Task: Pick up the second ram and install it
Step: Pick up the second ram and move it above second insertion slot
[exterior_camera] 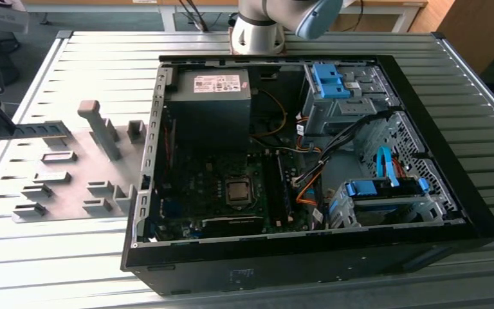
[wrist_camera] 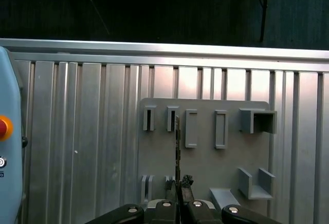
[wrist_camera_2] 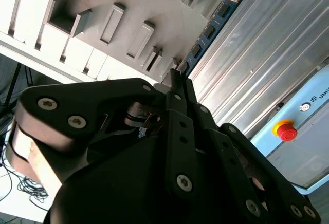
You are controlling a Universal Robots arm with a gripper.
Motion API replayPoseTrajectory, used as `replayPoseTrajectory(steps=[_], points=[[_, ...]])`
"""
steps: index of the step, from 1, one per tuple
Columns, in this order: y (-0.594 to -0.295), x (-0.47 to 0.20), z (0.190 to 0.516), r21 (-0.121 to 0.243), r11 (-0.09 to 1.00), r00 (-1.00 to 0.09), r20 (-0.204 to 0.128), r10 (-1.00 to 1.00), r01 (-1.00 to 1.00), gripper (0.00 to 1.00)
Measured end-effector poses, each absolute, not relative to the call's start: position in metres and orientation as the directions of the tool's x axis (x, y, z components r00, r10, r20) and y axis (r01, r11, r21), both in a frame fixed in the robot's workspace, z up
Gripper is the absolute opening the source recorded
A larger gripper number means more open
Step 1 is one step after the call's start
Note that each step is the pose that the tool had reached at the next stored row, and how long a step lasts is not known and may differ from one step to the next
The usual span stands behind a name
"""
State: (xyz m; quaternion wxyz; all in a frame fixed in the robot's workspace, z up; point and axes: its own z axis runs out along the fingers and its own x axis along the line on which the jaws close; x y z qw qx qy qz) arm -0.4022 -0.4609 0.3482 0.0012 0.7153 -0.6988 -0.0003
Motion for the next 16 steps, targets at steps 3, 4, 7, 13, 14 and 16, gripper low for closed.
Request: replayPoseTrajectory(steps=[3,4,7,13,14,16], points=[[-0.461,-0.402,0.351,0.002,-0.023,0.023,0.001,-1.0,-1.0,0.14],[-0.461,-0.402,0.351,0.002,-0.023,0.023,0.001,-1.0,-1.0,0.14],[-0.461,-0.402,0.354,0.002,-0.023,0.023,0.001,-1.0,-1.0,0.14],[-0.461,-0.402,0.359,0.002,-0.023,0.023,0.001,-1.0,-1.0,0.14],[-0.461,-0.402,0.36,0.002,-0.023,0.023,0.001,-1.0,-1.0,0.14],[-0.461,-0.402,0.362,0.002,-0.023,0.023,0.001,-1.0,-1.0,0.14]])
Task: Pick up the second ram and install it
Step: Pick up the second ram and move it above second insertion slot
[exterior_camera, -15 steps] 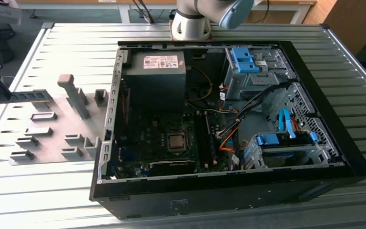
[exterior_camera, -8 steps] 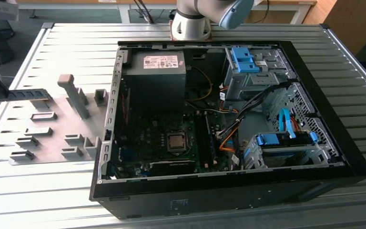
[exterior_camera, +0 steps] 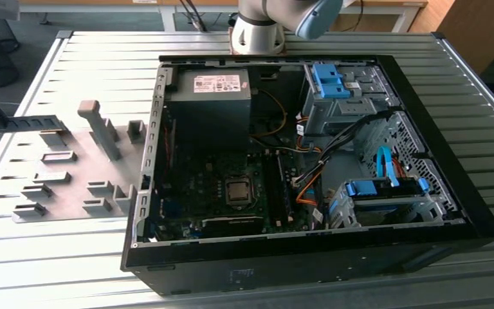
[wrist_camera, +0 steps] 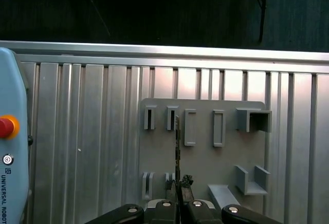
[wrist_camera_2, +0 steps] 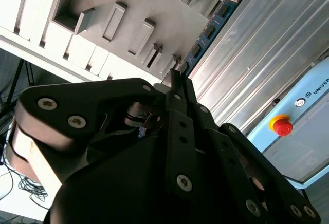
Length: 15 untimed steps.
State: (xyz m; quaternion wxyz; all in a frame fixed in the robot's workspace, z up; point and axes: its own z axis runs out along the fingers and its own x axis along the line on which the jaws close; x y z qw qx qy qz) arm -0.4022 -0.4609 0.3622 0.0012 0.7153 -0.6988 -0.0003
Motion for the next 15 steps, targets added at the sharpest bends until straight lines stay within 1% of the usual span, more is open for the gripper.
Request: replayPoseTrajectory(steps=[15], points=[[-0.461,-0.402,0.377,0.002,-0.023,0.023,0.001,-1.0,-1.0,0.14]])
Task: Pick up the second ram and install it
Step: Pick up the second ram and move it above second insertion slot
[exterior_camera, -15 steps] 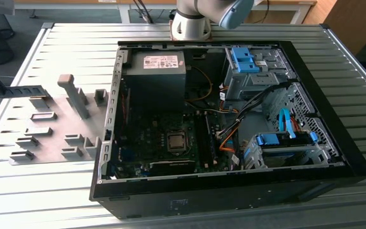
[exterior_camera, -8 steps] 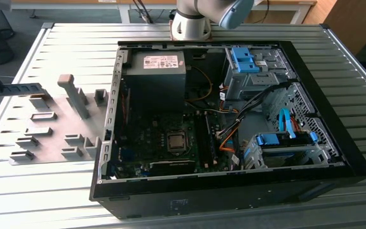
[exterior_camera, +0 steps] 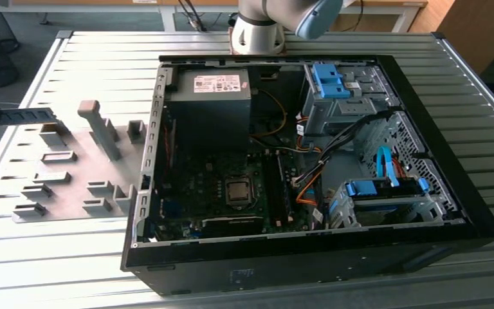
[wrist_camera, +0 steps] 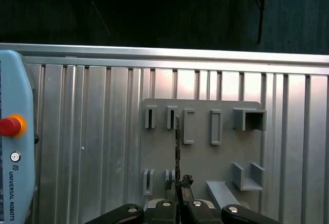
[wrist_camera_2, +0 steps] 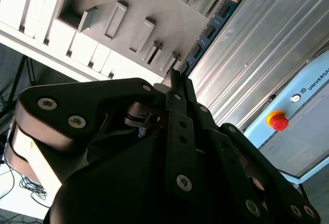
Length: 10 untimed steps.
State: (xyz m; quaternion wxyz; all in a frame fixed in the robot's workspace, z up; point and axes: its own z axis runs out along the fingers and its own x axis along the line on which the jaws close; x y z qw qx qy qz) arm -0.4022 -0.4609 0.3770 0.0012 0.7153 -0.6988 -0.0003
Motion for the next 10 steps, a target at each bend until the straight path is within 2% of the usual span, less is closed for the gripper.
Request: replayPoseTrajectory(steps=[10], points=[[-0.461,-0.402,0.389,0.002,-0.023,0.023,0.001,-1.0,-1.0,0.14]])
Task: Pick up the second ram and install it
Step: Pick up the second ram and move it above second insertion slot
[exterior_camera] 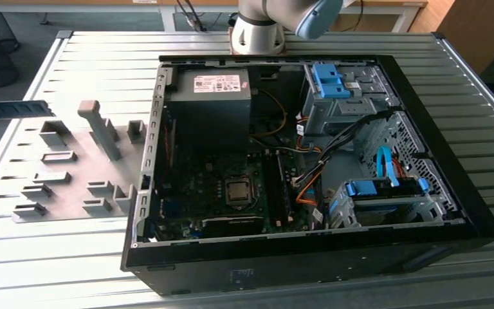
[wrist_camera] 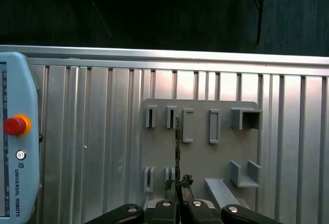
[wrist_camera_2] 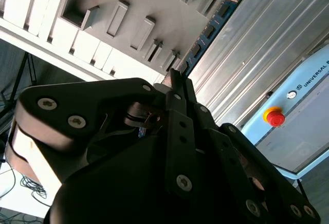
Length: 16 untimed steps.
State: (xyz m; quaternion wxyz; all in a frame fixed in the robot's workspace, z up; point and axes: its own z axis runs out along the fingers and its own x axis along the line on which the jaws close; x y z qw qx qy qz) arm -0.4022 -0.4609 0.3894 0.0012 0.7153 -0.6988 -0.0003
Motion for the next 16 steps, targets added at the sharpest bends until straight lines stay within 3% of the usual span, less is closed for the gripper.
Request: replayPoseTrajectory(steps=[16], points=[[-0.461,-0.402,0.406,0.002,-0.023,0.023,0.001,-1.0,-1.0,0.14]])
